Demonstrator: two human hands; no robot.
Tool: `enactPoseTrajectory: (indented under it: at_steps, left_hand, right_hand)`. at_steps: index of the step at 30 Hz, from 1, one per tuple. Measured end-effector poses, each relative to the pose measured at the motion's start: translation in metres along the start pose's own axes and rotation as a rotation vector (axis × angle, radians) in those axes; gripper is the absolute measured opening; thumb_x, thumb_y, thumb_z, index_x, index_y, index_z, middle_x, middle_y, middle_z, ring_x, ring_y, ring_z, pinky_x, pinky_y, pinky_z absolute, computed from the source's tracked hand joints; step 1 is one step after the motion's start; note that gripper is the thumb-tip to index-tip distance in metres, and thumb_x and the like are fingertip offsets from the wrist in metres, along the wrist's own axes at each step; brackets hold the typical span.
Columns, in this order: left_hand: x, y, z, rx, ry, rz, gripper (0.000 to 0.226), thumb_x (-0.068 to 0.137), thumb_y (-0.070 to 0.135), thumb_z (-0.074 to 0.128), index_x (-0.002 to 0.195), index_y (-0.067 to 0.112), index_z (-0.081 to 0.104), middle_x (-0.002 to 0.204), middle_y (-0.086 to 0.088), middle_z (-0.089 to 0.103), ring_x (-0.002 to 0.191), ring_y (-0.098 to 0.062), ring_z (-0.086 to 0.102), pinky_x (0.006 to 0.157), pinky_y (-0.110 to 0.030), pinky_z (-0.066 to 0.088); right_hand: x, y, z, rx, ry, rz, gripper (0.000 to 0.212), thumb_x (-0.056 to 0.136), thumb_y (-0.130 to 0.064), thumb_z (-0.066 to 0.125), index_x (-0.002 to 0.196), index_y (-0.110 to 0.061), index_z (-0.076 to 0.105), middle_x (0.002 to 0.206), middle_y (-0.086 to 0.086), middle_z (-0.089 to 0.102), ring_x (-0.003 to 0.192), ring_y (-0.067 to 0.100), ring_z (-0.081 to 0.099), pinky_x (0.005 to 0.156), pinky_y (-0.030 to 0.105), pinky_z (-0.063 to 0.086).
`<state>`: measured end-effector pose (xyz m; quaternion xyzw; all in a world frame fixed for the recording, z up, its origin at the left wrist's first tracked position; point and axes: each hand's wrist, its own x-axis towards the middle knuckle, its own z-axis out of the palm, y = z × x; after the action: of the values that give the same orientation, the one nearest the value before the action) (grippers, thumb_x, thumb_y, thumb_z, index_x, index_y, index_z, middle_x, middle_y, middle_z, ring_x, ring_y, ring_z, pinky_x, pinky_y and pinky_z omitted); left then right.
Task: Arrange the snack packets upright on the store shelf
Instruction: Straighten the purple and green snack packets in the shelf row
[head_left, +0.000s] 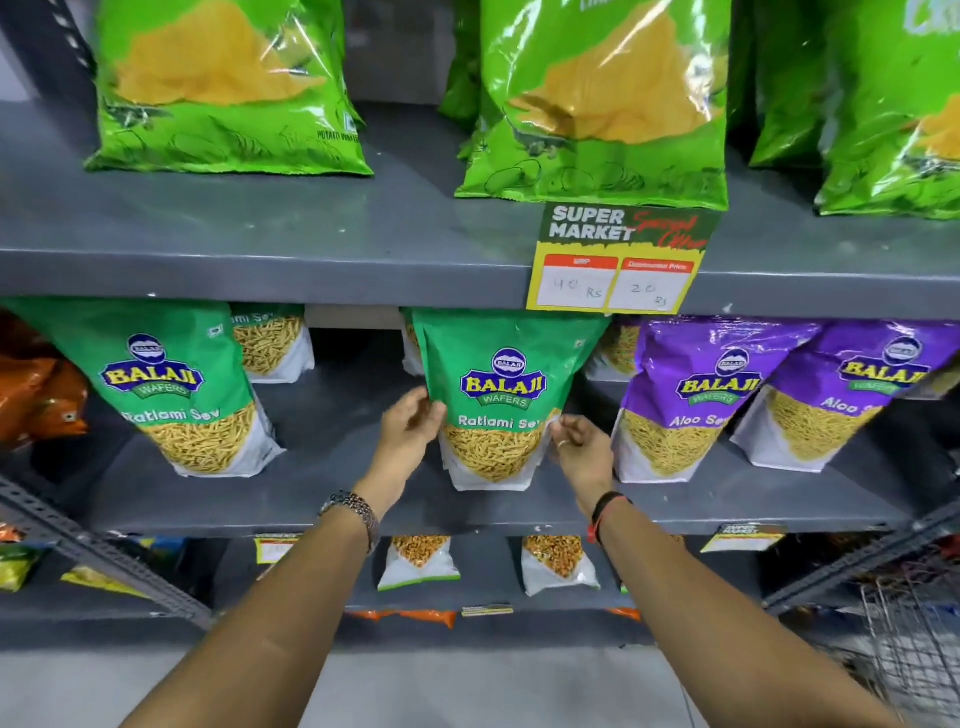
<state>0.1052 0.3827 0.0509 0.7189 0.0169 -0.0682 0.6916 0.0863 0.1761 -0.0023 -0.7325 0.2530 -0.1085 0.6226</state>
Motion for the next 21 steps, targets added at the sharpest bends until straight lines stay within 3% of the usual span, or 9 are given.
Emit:
enactPoseTrajectory:
  at_steps: [2,4,6,9,12,16,21]
  left_hand:
    - [0.002,-0.019,-0.002,0.148,-0.184,-0.058,0.042,0.082,0.013,0.063,0.122,0.013,0.05,0.109,0.005,0.063,0.102,-0.013,0.057,0.104,-0.038,0.044]
    - [0.004,-0.037,-0.003,0.289,-0.253,-0.13,0.057,0.074,0.02,0.073,0.125,0.015,0.046,0.121,0.004,0.058,0.114,-0.014,0.052,0.106,-0.034,0.039]
    - [0.008,-0.049,0.0,0.379,-0.221,-0.121,0.063,0.068,0.026,0.078,0.122,0.015,0.047,0.128,-0.003,0.059,0.118,-0.02,0.053,0.103,-0.038,0.043]
    - [0.011,-0.052,0.0,0.387,-0.115,-0.086,0.055,0.066,0.028,0.079,0.112,0.013,0.052,0.12,-0.008,0.065,0.108,-0.024,0.061,0.094,-0.043,0.051]
    - [0.012,-0.051,-0.01,0.335,-0.021,-0.036,0.046,0.066,0.025,0.079,0.103,0.013,0.055,0.113,-0.009,0.068,0.098,-0.021,0.062,0.084,-0.034,0.051]
    - [0.02,-0.051,-0.028,0.299,0.024,-0.039,0.045,0.067,0.022,0.079,0.105,0.014,0.055,0.115,-0.009,0.068,0.105,-0.024,0.063,0.087,-0.034,0.051]
    - [0.029,-0.052,-0.041,0.316,0.07,-0.037,0.046,0.068,0.019,0.078,0.107,0.012,0.055,0.115,-0.009,0.067,0.106,-0.025,0.062,0.091,-0.037,0.051]
  right_hand:
    - [-0.003,0.007,-0.001,-0.064,-0.062,0.015,0.007,0.086,-0.017,0.059,0.092,-0.018,0.055,0.092,0.009,0.065,0.084,0.019,0.059,0.084,0.039,0.051]
    - [-0.007,0.011,-0.001,-0.154,-0.156,0.057,0.01,0.083,-0.024,0.061,0.09,-0.025,0.054,0.098,0.008,0.062,0.09,0.024,0.058,0.088,0.045,0.051]
    - [-0.009,0.012,0.003,-0.143,-0.193,0.111,0.005,0.085,-0.02,0.06,0.086,-0.021,0.055,0.095,0.011,0.061,0.086,0.027,0.059,0.087,0.049,0.053]
    - [-0.011,0.012,0.015,-0.082,-0.163,0.127,0.012,0.084,-0.019,0.062,0.072,-0.022,0.058,0.083,0.01,0.064,0.08,0.026,0.059,0.086,0.055,0.054]
    - [-0.014,0.005,0.032,0.028,-0.213,0.152,0.003,0.087,-0.013,0.059,0.086,-0.015,0.06,0.087,0.009,0.065,0.084,0.023,0.06,0.088,0.05,0.054]
    - [-0.01,0.0,0.057,0.018,-0.229,0.168,0.017,0.086,-0.014,0.06,0.101,-0.007,0.061,0.096,0.011,0.066,0.087,0.023,0.062,0.089,0.052,0.054]
    - [-0.01,-0.004,0.075,0.03,-0.232,0.18,0.007,0.085,-0.016,0.061,0.085,-0.023,0.059,0.099,0.01,0.067,0.093,0.026,0.065,0.087,0.05,0.056]
